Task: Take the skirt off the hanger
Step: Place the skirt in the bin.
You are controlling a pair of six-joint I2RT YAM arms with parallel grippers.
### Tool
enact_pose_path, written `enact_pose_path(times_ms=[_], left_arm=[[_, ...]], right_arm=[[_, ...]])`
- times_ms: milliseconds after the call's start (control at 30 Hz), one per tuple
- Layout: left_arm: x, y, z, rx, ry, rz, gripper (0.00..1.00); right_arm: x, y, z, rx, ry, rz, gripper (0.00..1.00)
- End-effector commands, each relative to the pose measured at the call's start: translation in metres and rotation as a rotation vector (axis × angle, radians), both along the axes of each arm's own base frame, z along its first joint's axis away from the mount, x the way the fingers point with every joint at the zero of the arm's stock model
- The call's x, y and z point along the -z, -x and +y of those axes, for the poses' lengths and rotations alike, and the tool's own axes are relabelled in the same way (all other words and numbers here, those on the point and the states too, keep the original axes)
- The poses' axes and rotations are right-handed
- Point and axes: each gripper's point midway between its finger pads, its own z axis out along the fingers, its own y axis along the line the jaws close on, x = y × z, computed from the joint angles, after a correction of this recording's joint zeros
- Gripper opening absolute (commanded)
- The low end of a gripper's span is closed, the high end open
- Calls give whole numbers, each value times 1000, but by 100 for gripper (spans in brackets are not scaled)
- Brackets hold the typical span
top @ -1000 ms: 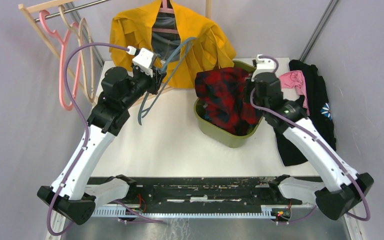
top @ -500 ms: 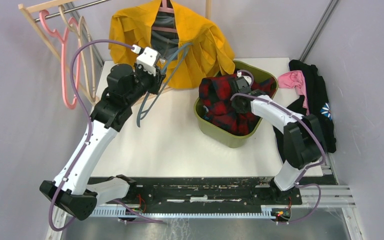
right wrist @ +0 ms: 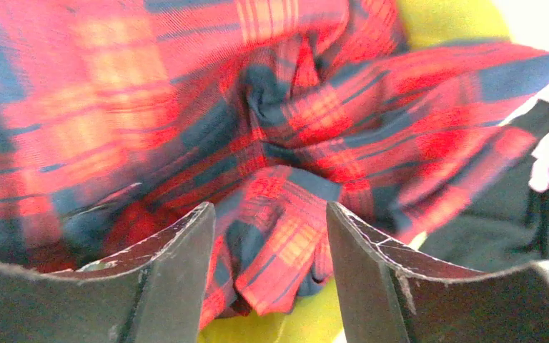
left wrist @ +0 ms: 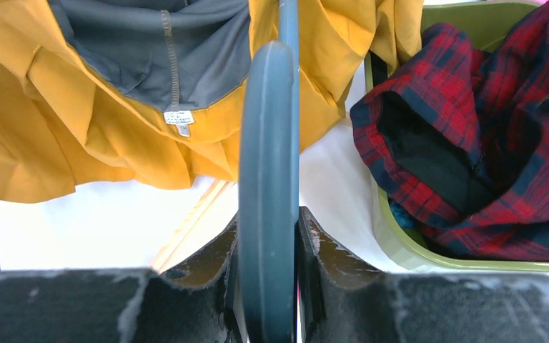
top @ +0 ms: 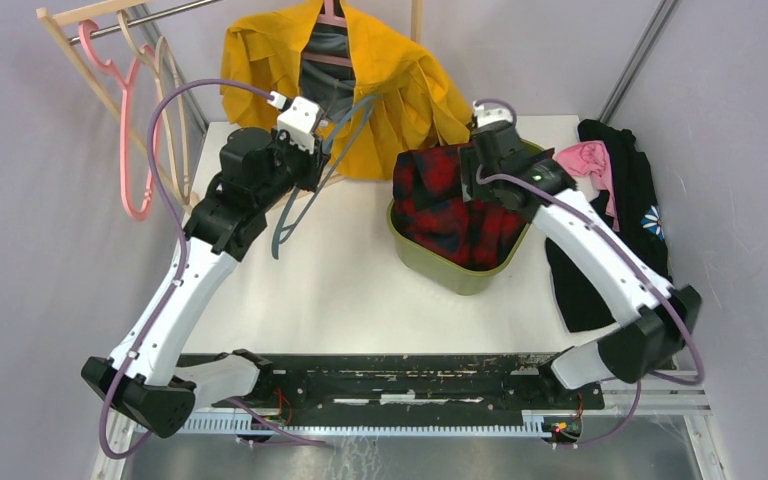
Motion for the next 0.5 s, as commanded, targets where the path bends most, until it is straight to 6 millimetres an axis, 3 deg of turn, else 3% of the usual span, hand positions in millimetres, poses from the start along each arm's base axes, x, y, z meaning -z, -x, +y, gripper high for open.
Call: enact_pose_path(times_ms=[0, 167, 300, 367, 467], left_arm=[[-16, 7, 16, -46, -37, -58, 3], [-19, 12, 31, -101, -69, -57, 3], [-27, 16, 49, -189, -50, -68, 3], [-36, 21, 56, -219, -31, -77, 3], [-55, 28, 66, -267, -5, -99, 3]], right_arm=[[-103, 8, -12, -23, 17, -236, 65], [-150, -20, 15, -132, 31, -333, 69], [-186, -56, 35, -147, 13, -499, 70], [-207, -75, 45, -139, -11, -592, 69], [-224, -96, 75, -209, -81, -639, 67]])
